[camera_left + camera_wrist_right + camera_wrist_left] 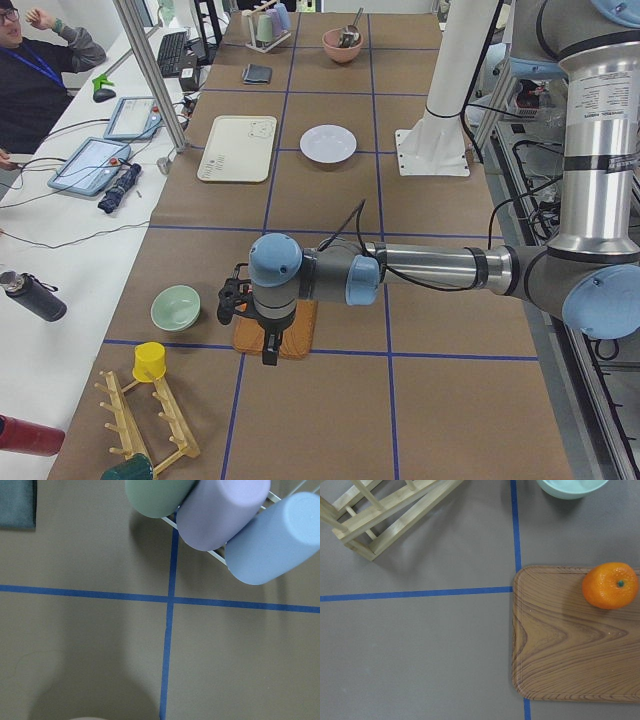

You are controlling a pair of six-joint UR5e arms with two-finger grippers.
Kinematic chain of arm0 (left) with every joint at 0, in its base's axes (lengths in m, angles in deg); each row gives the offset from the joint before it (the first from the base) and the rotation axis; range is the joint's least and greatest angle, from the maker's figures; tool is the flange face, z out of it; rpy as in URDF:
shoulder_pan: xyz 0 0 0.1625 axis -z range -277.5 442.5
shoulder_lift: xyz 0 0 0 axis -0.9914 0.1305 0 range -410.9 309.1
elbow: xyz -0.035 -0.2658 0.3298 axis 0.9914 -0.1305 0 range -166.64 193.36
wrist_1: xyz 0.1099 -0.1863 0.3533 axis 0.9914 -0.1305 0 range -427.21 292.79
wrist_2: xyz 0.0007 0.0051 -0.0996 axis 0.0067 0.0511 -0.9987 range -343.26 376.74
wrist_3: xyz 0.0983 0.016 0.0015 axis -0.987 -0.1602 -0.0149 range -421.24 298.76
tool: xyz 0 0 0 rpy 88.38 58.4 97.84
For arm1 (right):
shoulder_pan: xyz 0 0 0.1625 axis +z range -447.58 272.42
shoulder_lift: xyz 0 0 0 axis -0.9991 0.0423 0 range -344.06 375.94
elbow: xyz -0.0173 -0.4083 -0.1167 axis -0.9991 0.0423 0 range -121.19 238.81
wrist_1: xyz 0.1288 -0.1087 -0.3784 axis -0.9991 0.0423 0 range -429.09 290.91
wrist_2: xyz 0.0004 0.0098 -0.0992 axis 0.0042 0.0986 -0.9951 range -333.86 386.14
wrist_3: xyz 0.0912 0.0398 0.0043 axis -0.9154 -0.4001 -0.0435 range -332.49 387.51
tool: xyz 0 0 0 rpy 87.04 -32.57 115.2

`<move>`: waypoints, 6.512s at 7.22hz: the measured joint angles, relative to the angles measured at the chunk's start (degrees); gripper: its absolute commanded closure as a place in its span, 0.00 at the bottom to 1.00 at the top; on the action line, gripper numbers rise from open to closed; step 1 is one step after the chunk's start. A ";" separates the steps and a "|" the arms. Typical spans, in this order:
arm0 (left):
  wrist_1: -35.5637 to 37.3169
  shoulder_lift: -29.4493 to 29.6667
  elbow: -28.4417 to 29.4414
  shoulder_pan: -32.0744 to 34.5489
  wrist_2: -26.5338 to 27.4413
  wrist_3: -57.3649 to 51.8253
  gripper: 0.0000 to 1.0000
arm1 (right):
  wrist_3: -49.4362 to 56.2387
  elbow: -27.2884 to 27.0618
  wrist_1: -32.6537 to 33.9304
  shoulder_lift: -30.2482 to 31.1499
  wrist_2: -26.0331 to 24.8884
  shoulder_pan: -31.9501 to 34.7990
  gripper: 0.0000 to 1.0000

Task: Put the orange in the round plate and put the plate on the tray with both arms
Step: 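Move the left gripper toward the orange on the wooden board while the right arm rises, then grasp the orange on the wooden board with the left gripper, then carry the orange with the left gripper over the white plate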

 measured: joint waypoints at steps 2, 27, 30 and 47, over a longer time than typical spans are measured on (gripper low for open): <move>-0.22 0.02 -0.26 -0.01 -0.12 0.18 0.02 | 0.02 -0.25 0.00 -0.09 0.00 0.00 0.00; -38.06 12.71 19.08 -27.07 9.38 32.05 0.02 | -52.57 -12.51 -20.14 -11.43 -18.76 -35.08 0.00; -38.43 12.83 20.34 -28.69 12.00 32.29 0.03 | -52.56 -12.42 -20.13 -11.22 -19.74 -35.68 0.00; -8.58 28.74 1.39 -37.55 15.52 54.06 1.00 | -57.94 -14.38 -20.52 -11.70 -21.97 -37.80 0.01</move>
